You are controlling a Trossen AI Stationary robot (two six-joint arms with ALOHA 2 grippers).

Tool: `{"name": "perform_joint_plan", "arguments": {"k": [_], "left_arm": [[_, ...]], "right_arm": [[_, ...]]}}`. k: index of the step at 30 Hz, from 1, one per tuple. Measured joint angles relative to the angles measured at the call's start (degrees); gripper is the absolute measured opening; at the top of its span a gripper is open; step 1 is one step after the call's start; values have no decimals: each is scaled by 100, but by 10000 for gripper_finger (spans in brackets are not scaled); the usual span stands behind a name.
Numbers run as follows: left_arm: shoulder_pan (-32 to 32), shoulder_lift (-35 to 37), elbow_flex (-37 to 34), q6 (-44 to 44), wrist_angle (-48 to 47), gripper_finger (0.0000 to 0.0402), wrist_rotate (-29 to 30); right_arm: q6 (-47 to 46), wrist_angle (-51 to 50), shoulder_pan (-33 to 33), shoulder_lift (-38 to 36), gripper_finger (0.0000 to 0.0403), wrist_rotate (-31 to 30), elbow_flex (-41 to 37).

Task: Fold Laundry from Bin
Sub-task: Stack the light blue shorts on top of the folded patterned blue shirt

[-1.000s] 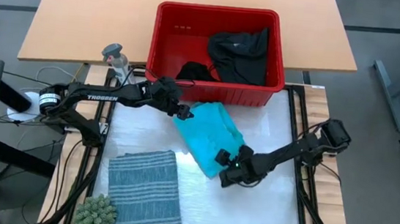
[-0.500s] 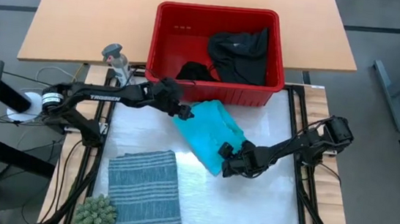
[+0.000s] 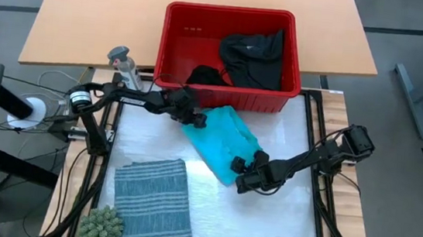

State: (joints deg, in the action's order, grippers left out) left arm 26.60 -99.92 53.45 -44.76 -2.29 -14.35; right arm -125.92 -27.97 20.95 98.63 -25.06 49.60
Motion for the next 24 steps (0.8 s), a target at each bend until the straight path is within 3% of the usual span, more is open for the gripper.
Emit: {"name": "perform_joint_plan", "arguments": {"k": [4,11,19,24], "left_arm": [[-128,-94,2,-169,-132,265,198],[-901,-157,2,-650,-175,265,174],[-1597,-128,0,-1601,360,265,-138],[-1704,218,0,-1711,501,265,-440]], "right_arm": [[52,-30,89,0,315,44,-2],[49,-12,346,0,315,96,-7],[-47,-26,827,-4,315,141,-9],[-407,-39,1202,-11,315,24,-11]]}}
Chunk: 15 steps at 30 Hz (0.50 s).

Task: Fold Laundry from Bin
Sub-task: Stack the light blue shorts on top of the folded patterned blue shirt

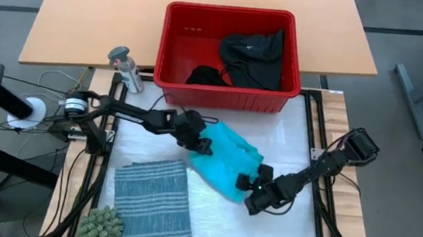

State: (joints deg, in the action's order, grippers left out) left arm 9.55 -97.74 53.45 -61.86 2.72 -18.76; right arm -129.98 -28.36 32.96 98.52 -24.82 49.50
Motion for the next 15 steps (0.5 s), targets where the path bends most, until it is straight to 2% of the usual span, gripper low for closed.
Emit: {"name": "perform_joint_plan", "arguments": {"k": [2,4,6,8,11,13,15], "left_arm": [[35,275,15,117,-274,265,6],[92,564,15,285,-928,265,112],[143,819,13,456,-1743,265,538],[161,1033,2,601,-2435,265,1292],[165,1126,2,613,-2473,265,2246],[205,1078,0,626,-2069,265,2290],[244,954,11,698,-1558,265,2081]], "right_arm": [[-1,-2,52,0,315,-13,0],[-1,-14,100,0,315,-15,0],[-1,-15,139,0,315,-19,0],[-3,-21,154,0,315,-18,0],[-3,-7,159,0,315,-48,0],[-2,-10,150,1,315,-54,0],[-3,18,147,-2,315,-63,1]]}}
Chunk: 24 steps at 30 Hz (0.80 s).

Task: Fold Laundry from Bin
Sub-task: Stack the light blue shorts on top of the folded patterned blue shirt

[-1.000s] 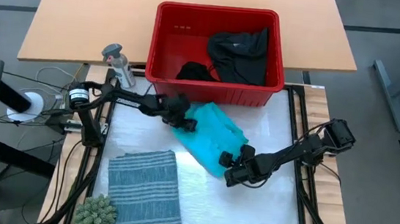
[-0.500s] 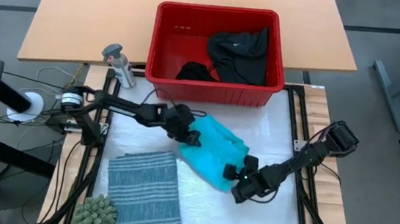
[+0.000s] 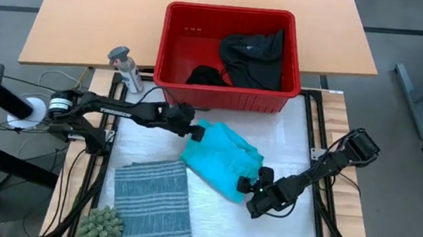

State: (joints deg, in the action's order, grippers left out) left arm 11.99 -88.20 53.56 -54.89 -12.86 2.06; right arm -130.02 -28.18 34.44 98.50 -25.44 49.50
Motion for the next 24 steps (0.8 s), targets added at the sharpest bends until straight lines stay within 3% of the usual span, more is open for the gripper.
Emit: {"name": "perform_joint_plan", "arguments": {"k": [9,19,24], "left_arm": [[115,-468,-9,455,267,266,-541],[113,-474,-28,731,-394,271,47],[113,-910,-87,495,-14,271,-482]], "right_arm": [[0,30,9,2,315,-35,1],[0,41,9,2,315,-123,1],[-2,49,-8,3,315,-127,1]]}}
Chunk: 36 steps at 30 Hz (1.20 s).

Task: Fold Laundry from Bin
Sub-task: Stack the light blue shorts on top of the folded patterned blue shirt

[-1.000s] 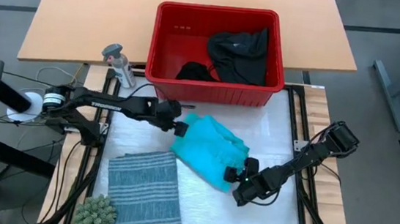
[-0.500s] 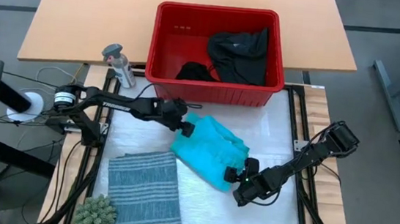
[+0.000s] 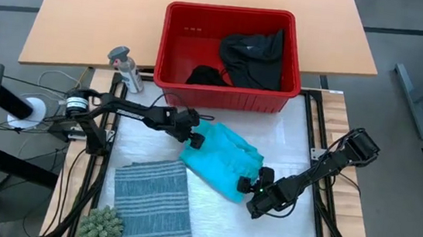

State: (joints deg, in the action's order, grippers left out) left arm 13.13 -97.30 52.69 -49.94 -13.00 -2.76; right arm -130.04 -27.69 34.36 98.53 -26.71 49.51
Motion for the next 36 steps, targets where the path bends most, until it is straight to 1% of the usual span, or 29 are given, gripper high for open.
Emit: {"name": "perform_joint_plan", "arguments": {"k": [5,9,11,14,16,18,21,23,25,26,29,34,35,36], "left_arm": [[11,-398,20,-409,462,271,-489],[11,-467,17,-610,762,271,-629],[11,-470,17,-669,792,271,-650],[9,-478,15,-676,854,269,-682],[4,-481,12,-679,872,267,-682],[4,-483,12,-718,879,262,-675],[4,-492,5,-828,969,250,-702],[-6,-502,2,-838,1062,238,-766],[-11,-507,2,-894,1092,218,-836],[-11,-508,1,-943,1101,205,-893],[-19,-516,-1,-971,1128,150,-1095],[-27,-516,-3,-775,1190,31,-1418],[-9,-508,-3,-780,1215,17,-1489],[1,-463,-4,-796,1225,11,-1522]], "right_arm": [[-44,-3,-129,-1,315,15,3],[-68,9,-402,2,314,253,3],[-31,99,-579,4,308,422,3],[18,117,-856,1,284,693,3],[146,112,-1027,1,262,840,5],[347,115,-1187,1,230,994,5],[814,244,-1407,10,162,1141,-1],[1191,362,-1515,14,104,1135,-4],[1471,422,-1633,16,45,1035,-1],[1628,438,-1687,23,27,934,-1],[1892,541,-1840,25,23,912,3],[2431,1025,-1980,25,23,949,-6],[2470,1051,-1990,16,23,934,4],[2500,994,-1990,-2,23,922,34]]}}
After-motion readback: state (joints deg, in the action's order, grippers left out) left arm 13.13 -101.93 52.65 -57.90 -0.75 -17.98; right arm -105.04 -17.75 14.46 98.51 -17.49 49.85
